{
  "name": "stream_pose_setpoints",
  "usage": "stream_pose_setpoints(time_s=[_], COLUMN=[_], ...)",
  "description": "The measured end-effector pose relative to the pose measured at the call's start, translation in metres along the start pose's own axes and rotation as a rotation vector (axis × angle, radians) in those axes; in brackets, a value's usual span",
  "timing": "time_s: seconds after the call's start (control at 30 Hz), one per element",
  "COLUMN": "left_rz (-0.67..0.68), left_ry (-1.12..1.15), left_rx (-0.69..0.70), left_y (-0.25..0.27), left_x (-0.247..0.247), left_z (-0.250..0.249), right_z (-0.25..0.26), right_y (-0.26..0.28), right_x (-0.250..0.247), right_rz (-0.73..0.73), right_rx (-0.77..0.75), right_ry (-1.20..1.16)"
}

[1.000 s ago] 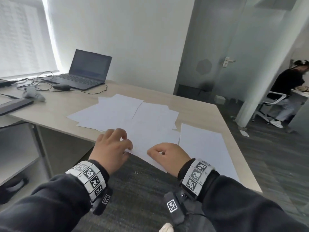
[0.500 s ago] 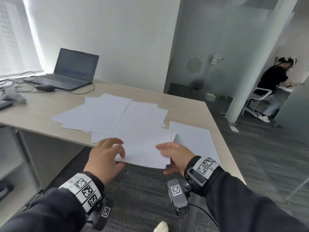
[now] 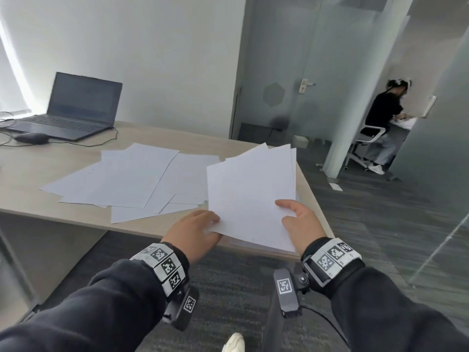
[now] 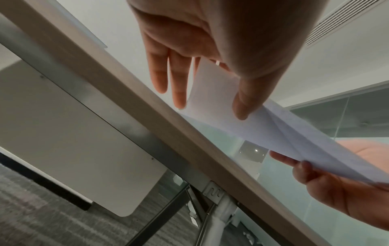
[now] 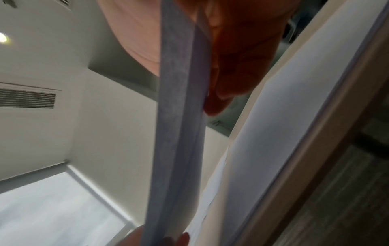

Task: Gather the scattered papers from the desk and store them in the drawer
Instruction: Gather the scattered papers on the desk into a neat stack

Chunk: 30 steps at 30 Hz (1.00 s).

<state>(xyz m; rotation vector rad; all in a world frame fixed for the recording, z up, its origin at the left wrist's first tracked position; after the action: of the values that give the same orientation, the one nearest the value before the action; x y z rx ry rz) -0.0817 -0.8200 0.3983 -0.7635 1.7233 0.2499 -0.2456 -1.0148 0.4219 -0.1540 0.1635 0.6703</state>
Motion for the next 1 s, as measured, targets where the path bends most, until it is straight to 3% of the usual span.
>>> stream_pose_setpoints(time_s=[0.2,0.37,0.53,0.77,1.0], left_rz=[0.072,0.126,0.172,0.037,0.112], left_ry=[-0.023,-0.096,-0.212,-0.303,-0.41], left_rx=[0.101,0.124,0.149,-0.101,-0.33], left_y=[-0.025,-0.027,-0.021,-0.014,0.0], left_x=[0.024,0.041,0.046,0.016,-0.015], left_z=[-0.036,-0.034,-0.023,0.066,0.171], right_z=[-0.024,-0.037,-0.009,0.002,0.009], right_y=[-0.01,-0.007,0.006,0.015,0.024], right_x=[-0.043,-0.049,-0.013,0.086,0.171], right_rz=[-0.069,-0.07,0.039,0.345,0.505], right_rx=[0.046,0.17,-0.005,-0.19,-0.21], right_ry=[0.212,0.619,0.762,0.705,0.614])
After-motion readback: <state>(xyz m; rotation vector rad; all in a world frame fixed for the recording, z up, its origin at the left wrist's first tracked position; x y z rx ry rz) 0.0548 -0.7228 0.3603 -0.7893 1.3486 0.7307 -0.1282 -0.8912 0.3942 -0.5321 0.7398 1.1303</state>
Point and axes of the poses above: each hand's wrist, its own y-axis away from the middle knuckle, its own x-axis out of the palm, z = x × y, the point moved 4 cm from there along -y, towards the middle knuckle, and after that the axes turned 14 degrees about -y, right-handed, at the moved point
